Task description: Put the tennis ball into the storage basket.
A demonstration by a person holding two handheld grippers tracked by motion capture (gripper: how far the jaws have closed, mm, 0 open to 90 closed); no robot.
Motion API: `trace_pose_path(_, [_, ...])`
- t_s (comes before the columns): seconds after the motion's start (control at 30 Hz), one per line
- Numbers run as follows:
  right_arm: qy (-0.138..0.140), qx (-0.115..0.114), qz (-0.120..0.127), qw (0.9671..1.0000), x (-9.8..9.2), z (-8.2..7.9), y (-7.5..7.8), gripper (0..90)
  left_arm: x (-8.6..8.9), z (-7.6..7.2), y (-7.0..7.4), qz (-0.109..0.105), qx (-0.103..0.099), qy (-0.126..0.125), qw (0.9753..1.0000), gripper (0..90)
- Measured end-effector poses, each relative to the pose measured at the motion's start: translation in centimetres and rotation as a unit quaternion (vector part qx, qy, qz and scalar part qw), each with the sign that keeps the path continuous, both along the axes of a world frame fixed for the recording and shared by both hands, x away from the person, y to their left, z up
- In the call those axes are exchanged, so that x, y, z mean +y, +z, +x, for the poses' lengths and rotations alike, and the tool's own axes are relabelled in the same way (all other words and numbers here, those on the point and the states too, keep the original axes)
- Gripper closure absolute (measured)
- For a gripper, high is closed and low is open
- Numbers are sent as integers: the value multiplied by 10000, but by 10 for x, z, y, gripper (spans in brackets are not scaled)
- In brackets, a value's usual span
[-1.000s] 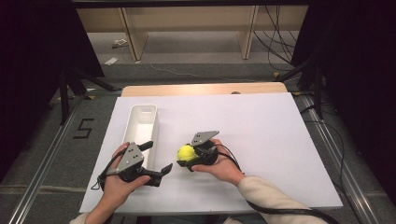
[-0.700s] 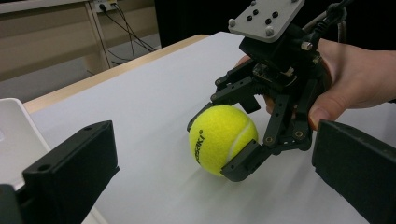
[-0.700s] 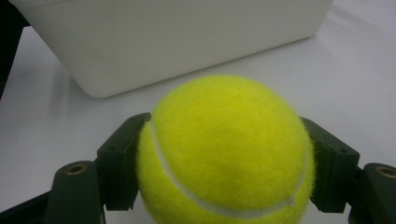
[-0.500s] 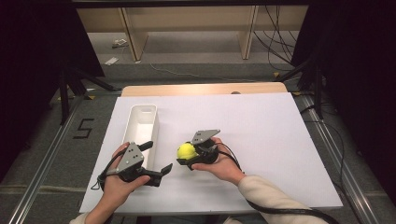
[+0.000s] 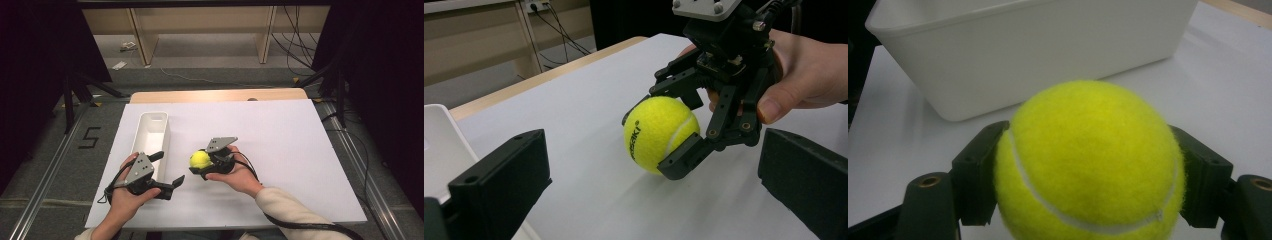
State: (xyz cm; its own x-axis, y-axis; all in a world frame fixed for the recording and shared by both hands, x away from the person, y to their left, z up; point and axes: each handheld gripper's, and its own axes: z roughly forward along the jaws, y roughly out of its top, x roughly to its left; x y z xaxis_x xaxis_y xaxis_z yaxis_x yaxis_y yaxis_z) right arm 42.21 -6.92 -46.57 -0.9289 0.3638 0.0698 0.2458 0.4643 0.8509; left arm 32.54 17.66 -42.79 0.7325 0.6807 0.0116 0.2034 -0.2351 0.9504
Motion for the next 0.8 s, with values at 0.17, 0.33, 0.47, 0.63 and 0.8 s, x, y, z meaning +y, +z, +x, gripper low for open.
trace_pose_path(0.17, [-14,-29,51,10000,0,0,3,270,0,0,0,-2,-3,-1,10000,0])
trace_pose_path(0.33, [-29,-62,85,9999,-1,1,5,269,0,0,0,0,-2,1,10000,0])
trace_pose_path(0.47, [-43,-77,99,9999,-2,1,7,269,0,0,0,0,-6,-1,10000,0])
trace_pose_path(0.63, [-64,-96,135,9998,-3,2,8,269,0,0,0,4,-13,1,10000,0])
trace_pose_path(0.8, [-81,-125,169,9997,-4,3,12,270,0,0,0,2,0,3,10000,0])
